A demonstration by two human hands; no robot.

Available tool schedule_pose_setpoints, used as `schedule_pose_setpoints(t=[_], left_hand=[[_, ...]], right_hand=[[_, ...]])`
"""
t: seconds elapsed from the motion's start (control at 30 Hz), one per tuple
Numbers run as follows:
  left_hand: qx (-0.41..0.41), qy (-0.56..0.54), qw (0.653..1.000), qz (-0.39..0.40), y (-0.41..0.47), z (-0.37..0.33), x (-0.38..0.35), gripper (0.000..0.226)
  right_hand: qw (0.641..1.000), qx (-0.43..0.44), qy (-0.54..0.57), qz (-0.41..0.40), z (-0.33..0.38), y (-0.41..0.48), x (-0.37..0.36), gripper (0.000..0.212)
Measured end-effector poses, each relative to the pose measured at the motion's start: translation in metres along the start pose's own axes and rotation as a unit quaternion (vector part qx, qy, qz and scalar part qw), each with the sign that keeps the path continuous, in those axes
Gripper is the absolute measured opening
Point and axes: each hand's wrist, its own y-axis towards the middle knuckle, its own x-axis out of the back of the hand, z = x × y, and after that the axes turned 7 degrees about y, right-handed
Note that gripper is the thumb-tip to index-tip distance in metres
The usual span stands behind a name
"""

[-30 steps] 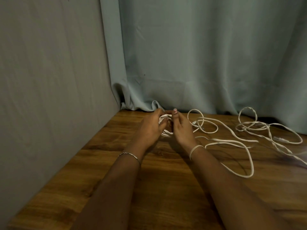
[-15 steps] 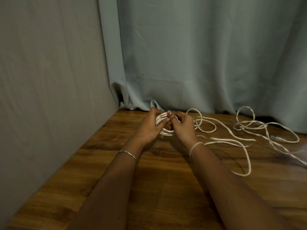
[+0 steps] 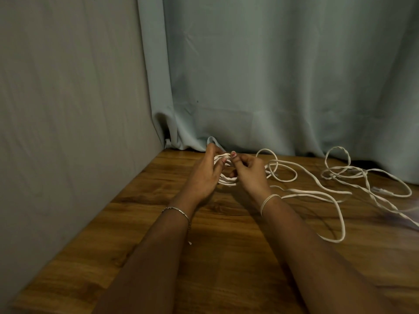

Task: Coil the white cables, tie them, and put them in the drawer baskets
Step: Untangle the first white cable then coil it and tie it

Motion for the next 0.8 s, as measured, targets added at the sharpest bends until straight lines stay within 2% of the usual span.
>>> schedule_pose_setpoints(t=[0.07,0.17,0.27,0.43,0.63,0.8], left_hand=[[0.000,-0.003,1.000,-0.002,0.002,0.003,0.000,0.009],[0.012,-0.002,1.000,-0.002,0.003,0.006,0.001,0.011],[0.020,-0.012,1.000,-0.009,0.004,0.006,0.000,0.021],[0.016,-0.023,0.999,-0.037,0.006,0.007,0.000,0.016],[0.012,-0.033,0.998,-0.057,0.005,0.005,0.000,0.027],[0.021,-0.041,0.997,-0.061,0.005,0.006,-0.002,0.029]], right_hand=[[0.999,-0.021,0.023,0.016,0.005,-0.004,0.001,0.028],[0.986,-0.088,0.126,0.059,0.009,-0.007,0.002,0.031],[0.968,-0.127,0.207,0.059,0.013,-0.009,0.002,0.031],[0.978,-0.103,0.177,0.034,0.013,-0.003,0.009,0.035],[0.987,-0.081,0.139,0.011,0.010,0.002,0.011,0.012],[0.993,-0.056,0.098,-0.015,0.008,0.006,0.015,0.015]])
